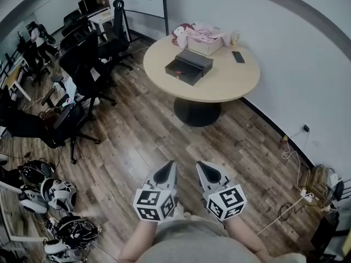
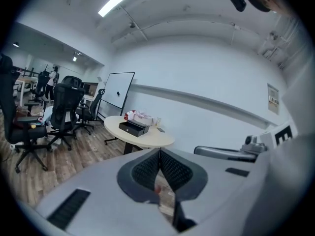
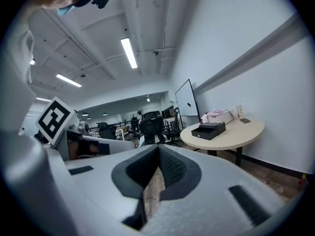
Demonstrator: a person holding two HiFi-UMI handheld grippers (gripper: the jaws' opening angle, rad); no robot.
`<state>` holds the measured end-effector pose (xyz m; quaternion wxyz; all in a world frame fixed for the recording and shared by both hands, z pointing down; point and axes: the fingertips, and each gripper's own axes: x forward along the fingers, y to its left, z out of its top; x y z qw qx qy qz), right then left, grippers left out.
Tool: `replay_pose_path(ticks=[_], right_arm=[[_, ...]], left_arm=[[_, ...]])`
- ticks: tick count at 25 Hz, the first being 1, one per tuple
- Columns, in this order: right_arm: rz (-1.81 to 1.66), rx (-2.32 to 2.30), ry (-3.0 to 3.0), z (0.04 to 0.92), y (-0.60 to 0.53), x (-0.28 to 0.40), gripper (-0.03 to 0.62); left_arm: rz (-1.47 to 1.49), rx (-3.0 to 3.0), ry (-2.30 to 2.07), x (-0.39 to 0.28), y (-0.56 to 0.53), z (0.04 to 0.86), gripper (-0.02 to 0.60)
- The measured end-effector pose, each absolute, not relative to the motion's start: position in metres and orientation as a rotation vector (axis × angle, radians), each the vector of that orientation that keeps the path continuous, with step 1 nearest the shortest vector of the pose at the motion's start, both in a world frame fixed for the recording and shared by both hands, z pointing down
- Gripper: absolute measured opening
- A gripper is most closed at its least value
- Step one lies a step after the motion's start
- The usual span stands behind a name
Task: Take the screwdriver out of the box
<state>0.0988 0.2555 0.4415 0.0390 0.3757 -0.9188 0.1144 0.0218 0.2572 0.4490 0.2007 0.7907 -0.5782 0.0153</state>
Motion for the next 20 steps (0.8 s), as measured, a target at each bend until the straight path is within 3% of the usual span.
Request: replay_pose_path(ticks=[20], right_arm=[[0.345, 1.244, -2.742, 0.440, 0.104, 0.046, 0.000]], left_arm=[[0.073, 2.250, -1.495, -0.031, 0.108, 0.454, 0.005]])
